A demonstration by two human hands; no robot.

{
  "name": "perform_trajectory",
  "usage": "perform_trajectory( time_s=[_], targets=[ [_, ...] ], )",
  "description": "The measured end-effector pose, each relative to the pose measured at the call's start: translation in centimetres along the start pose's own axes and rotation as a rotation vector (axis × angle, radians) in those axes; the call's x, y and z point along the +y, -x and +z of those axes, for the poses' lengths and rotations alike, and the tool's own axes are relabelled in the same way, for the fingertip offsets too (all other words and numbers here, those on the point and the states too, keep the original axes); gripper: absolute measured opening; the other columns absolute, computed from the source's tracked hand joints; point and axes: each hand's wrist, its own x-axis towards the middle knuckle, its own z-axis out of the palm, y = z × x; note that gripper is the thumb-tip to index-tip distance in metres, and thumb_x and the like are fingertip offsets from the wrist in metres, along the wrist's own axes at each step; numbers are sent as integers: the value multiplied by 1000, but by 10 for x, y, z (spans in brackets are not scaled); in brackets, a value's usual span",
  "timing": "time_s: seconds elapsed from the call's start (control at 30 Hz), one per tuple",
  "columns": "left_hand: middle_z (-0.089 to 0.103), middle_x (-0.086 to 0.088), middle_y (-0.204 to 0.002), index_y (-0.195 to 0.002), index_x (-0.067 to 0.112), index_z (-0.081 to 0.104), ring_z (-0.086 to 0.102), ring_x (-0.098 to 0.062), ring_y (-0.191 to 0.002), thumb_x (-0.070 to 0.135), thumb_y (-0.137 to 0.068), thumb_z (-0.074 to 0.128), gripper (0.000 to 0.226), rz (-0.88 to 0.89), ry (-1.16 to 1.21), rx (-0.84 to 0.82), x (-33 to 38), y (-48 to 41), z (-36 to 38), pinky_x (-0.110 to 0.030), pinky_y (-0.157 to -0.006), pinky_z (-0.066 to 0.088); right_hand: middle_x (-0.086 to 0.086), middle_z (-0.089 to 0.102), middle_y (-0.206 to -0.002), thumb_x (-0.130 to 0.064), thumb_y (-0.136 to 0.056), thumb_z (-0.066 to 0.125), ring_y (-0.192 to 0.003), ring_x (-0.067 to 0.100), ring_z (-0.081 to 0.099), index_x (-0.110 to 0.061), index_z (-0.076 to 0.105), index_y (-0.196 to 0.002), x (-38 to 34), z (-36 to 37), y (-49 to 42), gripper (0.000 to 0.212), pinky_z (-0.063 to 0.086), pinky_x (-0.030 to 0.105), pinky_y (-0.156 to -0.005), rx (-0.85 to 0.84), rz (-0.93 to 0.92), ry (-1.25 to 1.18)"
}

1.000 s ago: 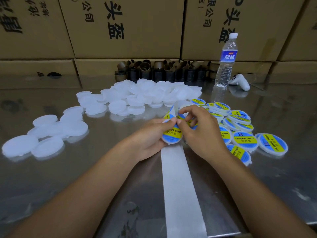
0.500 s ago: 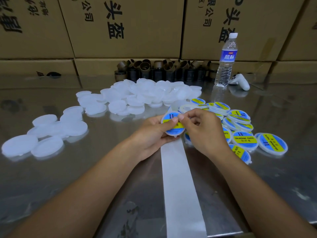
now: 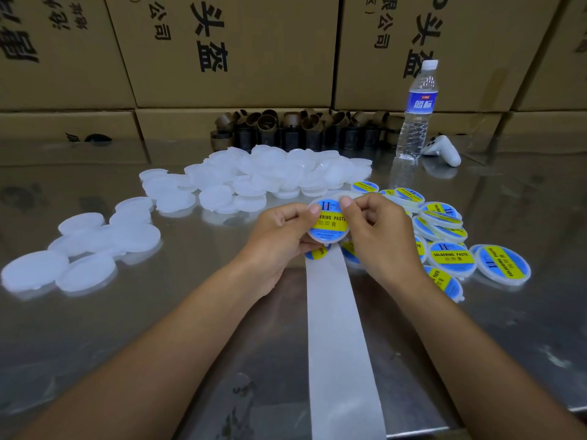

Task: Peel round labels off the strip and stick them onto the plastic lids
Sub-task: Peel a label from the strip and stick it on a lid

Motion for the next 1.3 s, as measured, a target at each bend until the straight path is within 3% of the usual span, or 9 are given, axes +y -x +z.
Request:
perform_trajectory(
  time_s=[0.13, 0.27, 0.37, 0.47, 0.63, 0.83, 1.03, 1.17, 1.3],
  targets=[
    [72, -14, -95, -102, 4, 67, 71, -18, -80, 20, -97, 52, 22, 28, 16, 42, 1, 0, -1, -21, -69, 56, 16, 66, -64, -30, -90, 61, -69, 31, 64, -9, 62, -89, -2, 2, 2, 22, 51, 42, -67, -116, -26, 13],
    [74, -8, -89, -101, 7, 67, 71, -16, -78, 15, -94, 56, 15, 47, 48, 4, 1, 1, 1, -20, -66, 54, 18, 67, -66, -27, -90, 61, -71, 34, 64, -9, 63, -87, -3, 0, 2, 19, 51, 45, -71, -87, -32, -22],
    [73, -6, -89, -105, 8, 64, 70, -14, -76, 5, -90, 60, 17, 72, 27, -28, -1, 0, 2, -21, -68, 55, 16, 67, -65, -28, -90, 62, -71, 30, 66, -18, 58, -81, -3, 0, 1, 13, 51, 44, -74, -35, -23, -63],
    [73, -3, -84, -103, 9, 65, 69, -12, -72, 2, -90, 60, 16, 103, 0, -8, -1, 0, 1, -19, -67, 54, 16, 66, -65, -25, -89, 63, -69, 28, 65, -28, 52, -87, -5, 1, 2, 12, 52, 38, -73, -39, -40, -113],
    [71, -9, -95, -114, 3, 63, 67, -17, -80, 5, -91, 60, 24, 124, -21, 49, 1, -1, -2, -25, -76, 56, 11, 61, -70, -14, -86, 66, -56, 9, 53, -20, 54, -109, -4, 1, 2, 27, 45, 21, -58, -121, -86, -115],
    [72, -3, -95, -112, 9, 63, 68, -12, -82, 2, -88, 63, 25, 132, -34, 36, 2, 0, 2, -19, -69, 54, 3, 61, -65, -12, -89, 62, -58, 14, 59, -23, 54, -106, -1, 2, 1, 22, 49, 26, -60, -82, -95, -127],
    [72, -1, -95, -107, 14, 63, 69, -11, -81, 2, -88, 64, 23, 127, -75, 50, 2, 1, 2, -14, -60, 50, 12, 64, -64, -13, -94, 54, -70, 31, 63, -24, 55, -101, -1, 3, 0, 12, 53, 49, -71, -62, -106, -141],
    [72, 0, -92, -105, 15, 63, 68, -10, -78, 1, -87, 65, 22, 130, -88, 73, 3, 1, 2, -14, -57, 48, 8, 63, -62, -12, -94, 55, -67, 29, 63, -31, 55, -97, -4, 2, 1, 19, 54, 46, -69, -67, -109, -148],
    [71, 1, -89, -102, 17, 63, 68, -10, -79, 3, -86, 66, 22, 130, -106, 91, 6, -1, -1, -22, -71, 53, 1, 59, -60, -11, -93, 55, -57, 16, 58, -33, 57, -98, -5, 0, 0, 23, 51, 33, -61, -59, -92, -190]
  ],
)
